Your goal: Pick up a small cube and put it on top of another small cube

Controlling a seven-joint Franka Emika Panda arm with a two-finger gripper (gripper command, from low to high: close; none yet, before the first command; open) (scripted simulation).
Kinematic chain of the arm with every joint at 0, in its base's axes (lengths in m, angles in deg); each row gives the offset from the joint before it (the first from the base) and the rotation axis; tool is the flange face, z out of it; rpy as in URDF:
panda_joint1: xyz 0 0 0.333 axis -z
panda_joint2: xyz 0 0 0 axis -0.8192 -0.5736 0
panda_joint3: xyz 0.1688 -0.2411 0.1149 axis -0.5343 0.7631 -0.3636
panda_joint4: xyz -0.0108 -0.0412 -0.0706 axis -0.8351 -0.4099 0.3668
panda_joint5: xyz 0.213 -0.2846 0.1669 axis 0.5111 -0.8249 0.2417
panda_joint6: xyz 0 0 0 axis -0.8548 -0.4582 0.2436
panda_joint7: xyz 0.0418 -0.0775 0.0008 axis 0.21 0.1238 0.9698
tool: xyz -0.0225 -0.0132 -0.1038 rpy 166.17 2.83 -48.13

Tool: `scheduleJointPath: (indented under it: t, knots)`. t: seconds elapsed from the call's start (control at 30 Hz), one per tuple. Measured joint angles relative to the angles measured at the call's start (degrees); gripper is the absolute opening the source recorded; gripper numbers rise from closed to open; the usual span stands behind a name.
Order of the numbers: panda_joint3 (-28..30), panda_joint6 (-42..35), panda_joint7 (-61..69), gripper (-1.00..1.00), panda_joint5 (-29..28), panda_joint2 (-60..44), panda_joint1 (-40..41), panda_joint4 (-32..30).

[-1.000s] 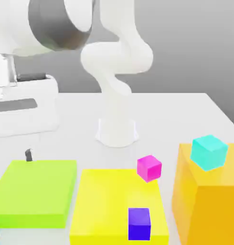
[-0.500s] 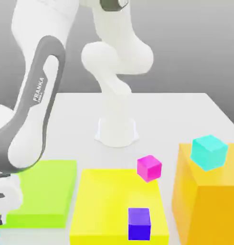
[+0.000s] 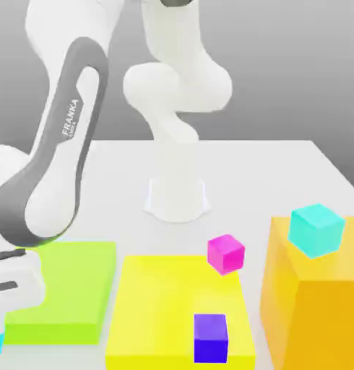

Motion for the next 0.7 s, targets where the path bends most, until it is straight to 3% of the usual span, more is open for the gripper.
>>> scheduleJointPath:
  t: [0.23,0.47,0.7]
  knots:
    - [-3.36,-2.55,-10.32,-1.00,-1.75,13.14,-8.09,-10.77]
    - [-7.72,-4.04,-23.52,-1.00,-7.79,27.55,-16.24,-21.87]
    - [-17.01,-5.40,-37.38,-1.00,-14.75,42.07,-17.52,-33.02]
